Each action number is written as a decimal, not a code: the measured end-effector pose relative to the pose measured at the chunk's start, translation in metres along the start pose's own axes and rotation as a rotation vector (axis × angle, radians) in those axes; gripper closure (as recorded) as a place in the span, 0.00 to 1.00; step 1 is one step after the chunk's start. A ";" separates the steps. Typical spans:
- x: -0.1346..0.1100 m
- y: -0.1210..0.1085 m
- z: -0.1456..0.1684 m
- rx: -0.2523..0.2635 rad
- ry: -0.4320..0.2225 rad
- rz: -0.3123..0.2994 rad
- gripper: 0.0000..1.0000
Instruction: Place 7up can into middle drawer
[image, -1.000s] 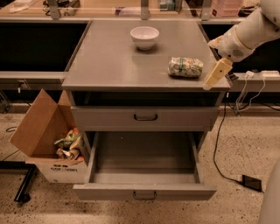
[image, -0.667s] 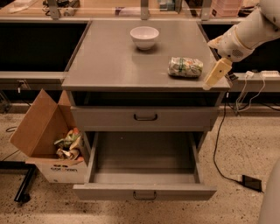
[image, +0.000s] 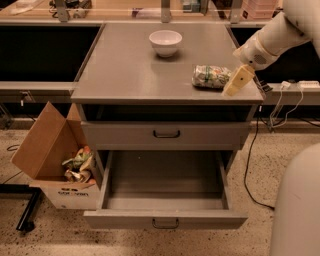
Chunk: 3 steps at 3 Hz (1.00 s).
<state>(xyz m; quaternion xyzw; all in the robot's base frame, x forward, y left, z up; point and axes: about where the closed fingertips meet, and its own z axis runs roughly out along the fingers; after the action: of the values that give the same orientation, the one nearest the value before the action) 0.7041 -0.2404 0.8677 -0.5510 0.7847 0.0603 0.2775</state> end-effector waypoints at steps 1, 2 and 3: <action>-0.002 -0.005 0.012 -0.007 -0.005 0.059 0.00; -0.006 -0.011 0.029 -0.016 -0.032 0.109 0.22; -0.008 -0.012 0.039 -0.027 -0.051 0.125 0.45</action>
Offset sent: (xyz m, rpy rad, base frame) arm 0.0324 0.0143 -0.0177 0.1068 0.0462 -0.1176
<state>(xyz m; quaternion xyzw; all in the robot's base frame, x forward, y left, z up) 0.7316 -0.2228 0.8412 -0.5030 0.8093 0.1020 0.2858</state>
